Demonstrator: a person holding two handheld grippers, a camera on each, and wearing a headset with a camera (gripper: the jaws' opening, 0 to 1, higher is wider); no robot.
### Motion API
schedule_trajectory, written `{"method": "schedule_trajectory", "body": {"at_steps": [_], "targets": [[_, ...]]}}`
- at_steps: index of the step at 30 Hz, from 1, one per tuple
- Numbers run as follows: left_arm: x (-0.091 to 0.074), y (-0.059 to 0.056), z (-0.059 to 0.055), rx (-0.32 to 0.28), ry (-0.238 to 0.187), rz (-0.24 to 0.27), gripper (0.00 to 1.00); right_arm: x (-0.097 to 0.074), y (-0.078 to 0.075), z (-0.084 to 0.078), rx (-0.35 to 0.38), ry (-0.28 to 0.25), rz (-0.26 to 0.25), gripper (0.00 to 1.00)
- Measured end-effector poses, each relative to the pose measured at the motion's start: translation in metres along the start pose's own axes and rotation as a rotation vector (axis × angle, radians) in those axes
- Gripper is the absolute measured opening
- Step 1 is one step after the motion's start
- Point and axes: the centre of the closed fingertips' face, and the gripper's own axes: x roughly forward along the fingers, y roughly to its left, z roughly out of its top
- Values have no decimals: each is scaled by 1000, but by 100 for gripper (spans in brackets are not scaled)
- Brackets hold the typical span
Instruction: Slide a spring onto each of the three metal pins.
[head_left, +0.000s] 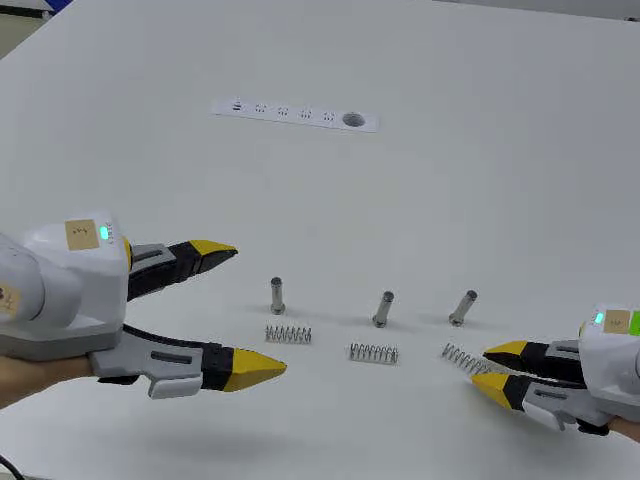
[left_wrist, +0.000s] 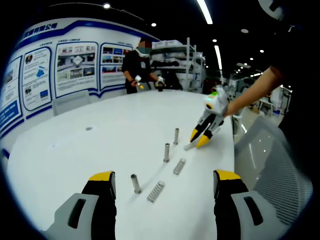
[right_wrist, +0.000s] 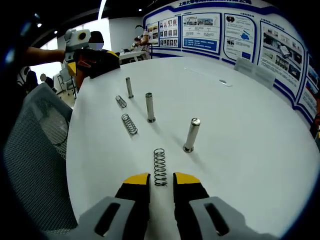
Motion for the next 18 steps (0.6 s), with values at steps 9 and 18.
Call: {"method": "schedule_trajectory", "body": {"at_steps": [9,18], "targets": [[-2,0,-2,-13,-2,0,82,3,2,-4,-8,16,26,15],[-4,-4,-7,-14,17,-10,81,5,4,-3,-22,30,51,12]]}}
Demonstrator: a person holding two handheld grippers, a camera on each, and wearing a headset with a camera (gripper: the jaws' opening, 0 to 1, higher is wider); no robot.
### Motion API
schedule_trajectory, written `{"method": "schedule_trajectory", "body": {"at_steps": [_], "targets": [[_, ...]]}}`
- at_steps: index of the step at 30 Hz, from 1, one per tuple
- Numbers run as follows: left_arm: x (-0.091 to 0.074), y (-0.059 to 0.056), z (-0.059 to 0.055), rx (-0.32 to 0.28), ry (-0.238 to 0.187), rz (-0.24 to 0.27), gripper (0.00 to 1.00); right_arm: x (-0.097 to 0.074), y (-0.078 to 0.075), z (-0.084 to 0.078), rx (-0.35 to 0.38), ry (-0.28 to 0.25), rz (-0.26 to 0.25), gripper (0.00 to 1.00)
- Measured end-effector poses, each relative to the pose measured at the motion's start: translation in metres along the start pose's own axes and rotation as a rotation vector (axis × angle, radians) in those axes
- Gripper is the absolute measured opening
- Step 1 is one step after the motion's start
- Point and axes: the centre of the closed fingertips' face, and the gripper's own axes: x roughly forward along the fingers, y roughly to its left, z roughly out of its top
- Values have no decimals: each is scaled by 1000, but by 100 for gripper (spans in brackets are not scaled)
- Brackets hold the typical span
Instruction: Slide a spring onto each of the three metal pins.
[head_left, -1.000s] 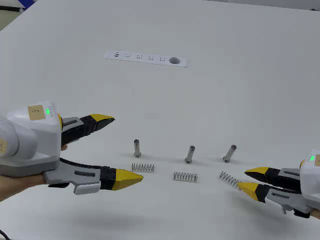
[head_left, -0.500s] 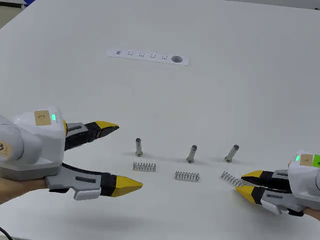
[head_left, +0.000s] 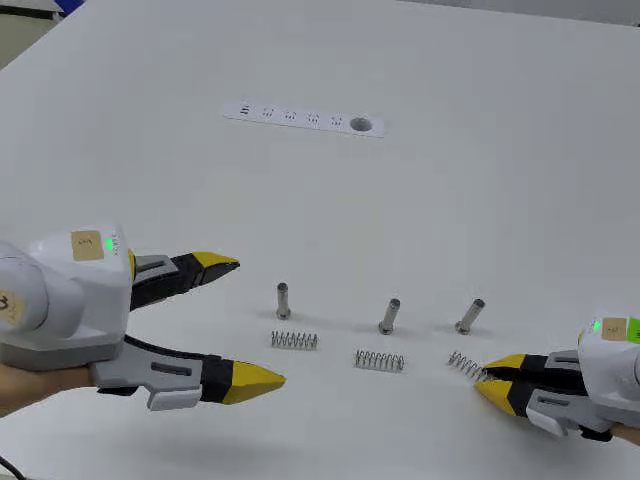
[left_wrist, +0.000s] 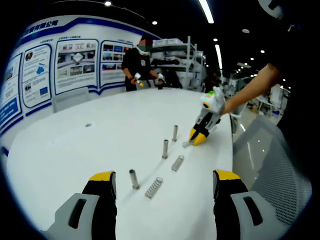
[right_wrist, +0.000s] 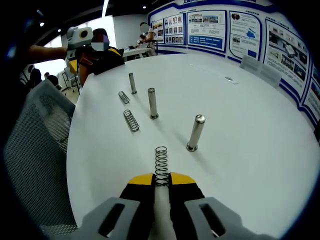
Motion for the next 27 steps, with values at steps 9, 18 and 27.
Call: {"method": "schedule_trajectory", "body": {"at_steps": [9,18,27], "targets": [[6,-10,16,37,-29,-28,79,-10,6,19,-54,-28,-1,11],[20,-23,29,102,-32,-77,74,-35,22,58,-135,-81,31,11],[33,-40,38,134,-23,-142,70,-47,50,105,-252,-124,103,10]]}}
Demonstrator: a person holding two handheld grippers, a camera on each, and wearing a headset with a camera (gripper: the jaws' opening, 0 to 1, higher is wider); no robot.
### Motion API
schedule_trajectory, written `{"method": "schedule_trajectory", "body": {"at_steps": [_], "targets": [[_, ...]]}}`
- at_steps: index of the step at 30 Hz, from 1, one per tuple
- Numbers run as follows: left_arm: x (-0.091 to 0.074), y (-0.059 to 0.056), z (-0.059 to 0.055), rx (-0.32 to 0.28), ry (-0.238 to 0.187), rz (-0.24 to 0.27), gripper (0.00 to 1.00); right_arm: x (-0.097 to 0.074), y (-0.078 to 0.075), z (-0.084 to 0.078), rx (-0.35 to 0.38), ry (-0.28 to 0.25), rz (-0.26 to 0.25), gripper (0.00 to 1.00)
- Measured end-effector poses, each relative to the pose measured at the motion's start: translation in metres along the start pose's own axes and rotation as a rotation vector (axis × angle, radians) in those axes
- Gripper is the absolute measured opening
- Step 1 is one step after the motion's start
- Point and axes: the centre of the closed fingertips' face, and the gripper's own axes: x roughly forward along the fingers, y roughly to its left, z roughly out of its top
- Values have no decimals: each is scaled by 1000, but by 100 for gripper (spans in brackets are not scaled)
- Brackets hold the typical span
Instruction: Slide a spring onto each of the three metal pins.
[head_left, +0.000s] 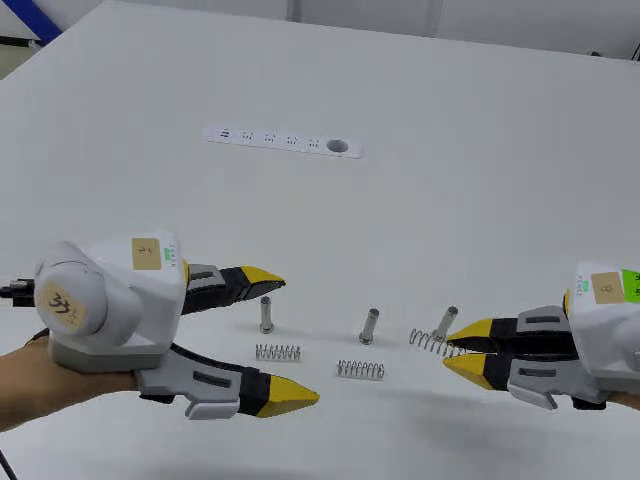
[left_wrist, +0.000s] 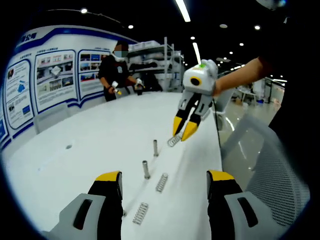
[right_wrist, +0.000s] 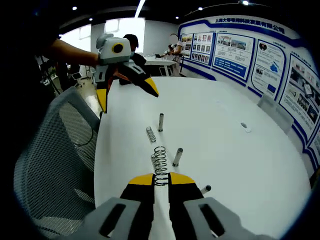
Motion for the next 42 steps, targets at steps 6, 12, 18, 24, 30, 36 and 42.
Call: {"method": "schedule_trajectory", "body": {"at_steps": [6,12,18,24,30,36,42], "targets": [[12,-5,14,41,-6,-43,64,7,11,38,-82,-24,45,10],[15,-11,16,42,-22,-77,55,14,24,67,-134,-46,84,10],[15,-14,17,55,-39,-84,46,23,37,72,-188,-15,133,10],[14,-24,12,58,-12,-126,34,29,45,66,-202,16,150,10],[14,-29,14,63,-11,-155,21,30,50,63,-217,32,172,10],[15,-30,11,77,13,-165,19,29,49,63,-223,29,171,10],[18,-29,13,74,6,-161,14,29,51,62,-225,34,179,10]]}}
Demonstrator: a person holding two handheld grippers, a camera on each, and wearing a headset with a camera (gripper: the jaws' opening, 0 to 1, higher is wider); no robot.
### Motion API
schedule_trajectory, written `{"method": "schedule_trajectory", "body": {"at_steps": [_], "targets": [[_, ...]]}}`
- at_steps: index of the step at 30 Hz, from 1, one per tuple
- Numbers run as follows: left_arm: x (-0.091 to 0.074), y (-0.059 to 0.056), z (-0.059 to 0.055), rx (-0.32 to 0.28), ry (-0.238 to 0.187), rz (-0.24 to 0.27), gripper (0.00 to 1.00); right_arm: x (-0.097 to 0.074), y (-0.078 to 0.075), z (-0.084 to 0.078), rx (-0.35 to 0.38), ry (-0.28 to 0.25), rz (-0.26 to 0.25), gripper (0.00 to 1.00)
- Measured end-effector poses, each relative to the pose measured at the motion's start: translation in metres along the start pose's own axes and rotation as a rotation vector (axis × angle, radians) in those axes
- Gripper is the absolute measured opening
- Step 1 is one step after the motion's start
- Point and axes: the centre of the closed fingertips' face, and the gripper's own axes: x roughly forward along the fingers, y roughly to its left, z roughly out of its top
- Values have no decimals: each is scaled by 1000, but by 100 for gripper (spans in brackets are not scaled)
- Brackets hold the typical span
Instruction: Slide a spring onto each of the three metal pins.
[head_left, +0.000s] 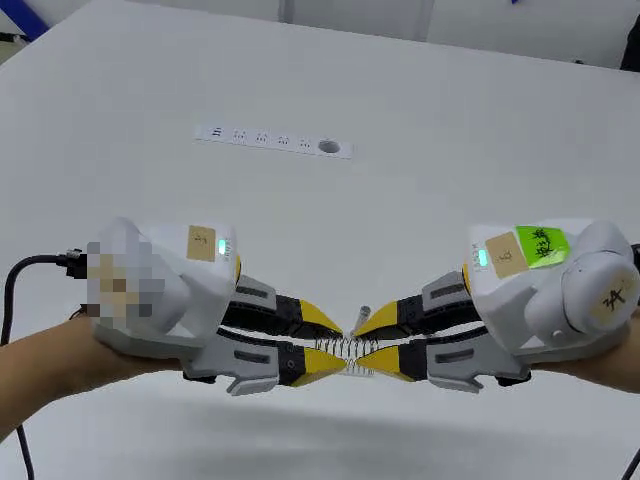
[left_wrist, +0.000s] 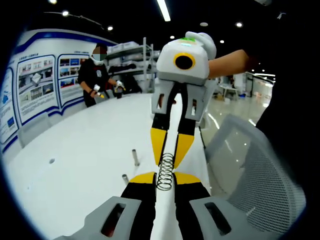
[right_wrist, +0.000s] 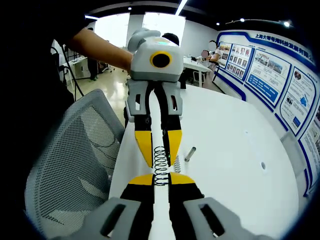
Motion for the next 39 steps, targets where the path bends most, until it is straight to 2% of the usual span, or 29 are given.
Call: {"method": "schedule_trajectory", "body": {"at_steps": [2,6,12,16,20,22,24,25,27,28,31,34,39], "targets": [[1,0,-3,9,16,2,13,0,0,1,-1,-3,1,10],[1,-1,-4,-2,21,-7,12,1,1,1,-6,-5,11,10],[-1,0,-5,-28,10,-9,10,2,1,4,-22,-18,12,11],[-5,-2,0,16,-22,-7,9,-1,2,8,-54,-44,9,11],[-6,-3,2,35,-32,-11,9,-4,3,11,-87,-76,14,12],[-6,-3,3,48,-34,-8,9,-5,2,10,-65,-83,15,13],[-8,-1,6,46,-47,-3,9,-5,4,3,-28,-62,36,19],[-8,-1,8,43,-52,-2,9,-4,5,1,-35,-61,33,19],[-7,-5,4,64,-29,-29,9,-6,1,7,-23,-106,8,11],[-7,-5,5,68,-30,-23,9,-7,2,10,9,-125,14,12],[-7,-5,8,59,-45,-24,9,-7,2,5,25,-110,24,12],[-6,-6,5,66,-33,-33,9,-7,4,6,41,-123,37,11],[-7,-4,8,59,-44,-29,9,-13,1,14,85,-169,37,11]]}}
